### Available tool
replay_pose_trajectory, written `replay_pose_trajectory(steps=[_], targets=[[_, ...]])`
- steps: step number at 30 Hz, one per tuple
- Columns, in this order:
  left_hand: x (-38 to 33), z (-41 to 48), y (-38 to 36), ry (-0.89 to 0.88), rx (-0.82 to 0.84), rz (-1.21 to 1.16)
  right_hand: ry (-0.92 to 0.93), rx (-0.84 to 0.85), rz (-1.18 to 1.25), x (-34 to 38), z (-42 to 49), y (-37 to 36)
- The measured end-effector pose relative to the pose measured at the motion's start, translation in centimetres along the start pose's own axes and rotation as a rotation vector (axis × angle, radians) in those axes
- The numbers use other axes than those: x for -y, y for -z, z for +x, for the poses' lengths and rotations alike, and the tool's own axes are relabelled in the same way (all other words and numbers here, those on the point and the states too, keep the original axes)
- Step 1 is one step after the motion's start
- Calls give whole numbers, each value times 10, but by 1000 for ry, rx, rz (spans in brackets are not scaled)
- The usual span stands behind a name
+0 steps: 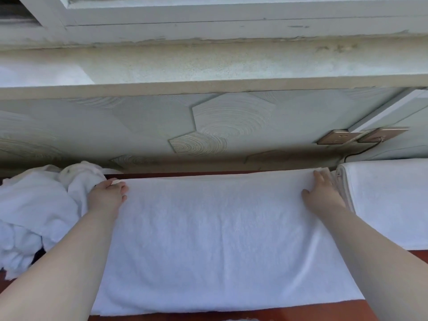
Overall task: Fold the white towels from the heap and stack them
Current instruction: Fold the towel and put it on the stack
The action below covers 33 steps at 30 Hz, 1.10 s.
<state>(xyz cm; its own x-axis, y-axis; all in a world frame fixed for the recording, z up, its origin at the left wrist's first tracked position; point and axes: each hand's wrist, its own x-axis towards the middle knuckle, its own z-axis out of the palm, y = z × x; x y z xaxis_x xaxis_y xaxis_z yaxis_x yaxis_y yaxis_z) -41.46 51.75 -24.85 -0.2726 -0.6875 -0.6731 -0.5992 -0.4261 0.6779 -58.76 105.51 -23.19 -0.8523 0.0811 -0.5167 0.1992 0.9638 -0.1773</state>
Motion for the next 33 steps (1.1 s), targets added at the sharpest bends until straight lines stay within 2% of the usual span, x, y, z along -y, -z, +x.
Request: replay_pose_trajectory(steps=[2,4,6,8,11,15,17,21,24,28,33], targets=[[-5,-5,2,-118,-40,91,94,-46,-132,15,-10,-14],[-1,2,6,-101,4,116,265,-114,-193,45,-22,-30],[0,3,9,-119,22,196,467,-106,-197,86,-37,-49],[3,6,14,-205,-2,307,641,-47,-209,135,-51,-70],[20,-19,27,-414,-107,637,830,52,-215,211,-74,-99],[73,-53,53,-525,-56,743,998,147,-264,300,-96,-129],[110,-67,73,-566,-117,825,1029,196,-278,339,-106,-141],[161,-103,101,-449,-284,852,1013,176,-310,403,-119,-158],[185,-122,123,-364,-337,831,987,175,-343,441,-122,-171],[202,-147,155,-180,-314,705,966,183,-378,466,-119,-190],[211,-159,174,-88,-205,478,1015,176,-304,461,-104,-194]])
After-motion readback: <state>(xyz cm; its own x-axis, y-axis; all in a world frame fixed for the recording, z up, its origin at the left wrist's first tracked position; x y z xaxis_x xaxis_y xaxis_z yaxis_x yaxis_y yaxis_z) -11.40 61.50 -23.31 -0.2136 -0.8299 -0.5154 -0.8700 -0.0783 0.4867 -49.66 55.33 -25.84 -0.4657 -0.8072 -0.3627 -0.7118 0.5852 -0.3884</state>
